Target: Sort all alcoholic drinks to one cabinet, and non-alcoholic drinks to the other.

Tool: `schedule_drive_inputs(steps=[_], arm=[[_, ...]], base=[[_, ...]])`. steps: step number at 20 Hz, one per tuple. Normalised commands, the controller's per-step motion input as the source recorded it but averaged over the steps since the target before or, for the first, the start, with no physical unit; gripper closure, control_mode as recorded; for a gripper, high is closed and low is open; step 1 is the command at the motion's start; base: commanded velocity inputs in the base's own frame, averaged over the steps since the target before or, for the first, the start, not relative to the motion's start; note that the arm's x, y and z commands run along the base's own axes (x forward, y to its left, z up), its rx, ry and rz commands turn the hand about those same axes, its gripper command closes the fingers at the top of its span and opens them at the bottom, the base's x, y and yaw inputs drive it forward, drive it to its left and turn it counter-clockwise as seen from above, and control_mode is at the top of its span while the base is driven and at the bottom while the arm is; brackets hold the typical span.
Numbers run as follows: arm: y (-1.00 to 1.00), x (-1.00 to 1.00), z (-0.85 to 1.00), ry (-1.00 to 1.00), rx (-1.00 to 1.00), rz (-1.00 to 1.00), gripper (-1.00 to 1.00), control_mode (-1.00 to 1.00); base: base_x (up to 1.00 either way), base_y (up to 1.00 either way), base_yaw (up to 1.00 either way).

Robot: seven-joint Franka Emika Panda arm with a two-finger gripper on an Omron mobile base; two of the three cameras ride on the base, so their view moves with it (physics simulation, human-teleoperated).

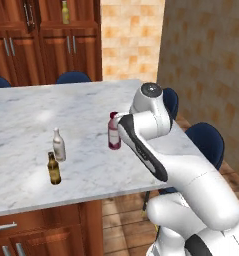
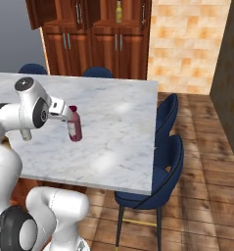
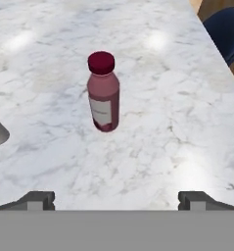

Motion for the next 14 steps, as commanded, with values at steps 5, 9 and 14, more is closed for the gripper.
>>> schedule_drive_inputs(steps=[5,9,14], arm=[[0.00,0.37,-0.06,0.00,0.00,0.00,-1.00,-1.00],[0.02,0.47,-0.11,-0.01,0.00,0.00,-1.00,-1.00],[0.01,0.38,-0.30,0.00,0.00,0.00,-1.00,-1.00]], base=[[0.00,0.00,0.00],[0.00,0.00,0.00],[0.00,0.00,0.00]])
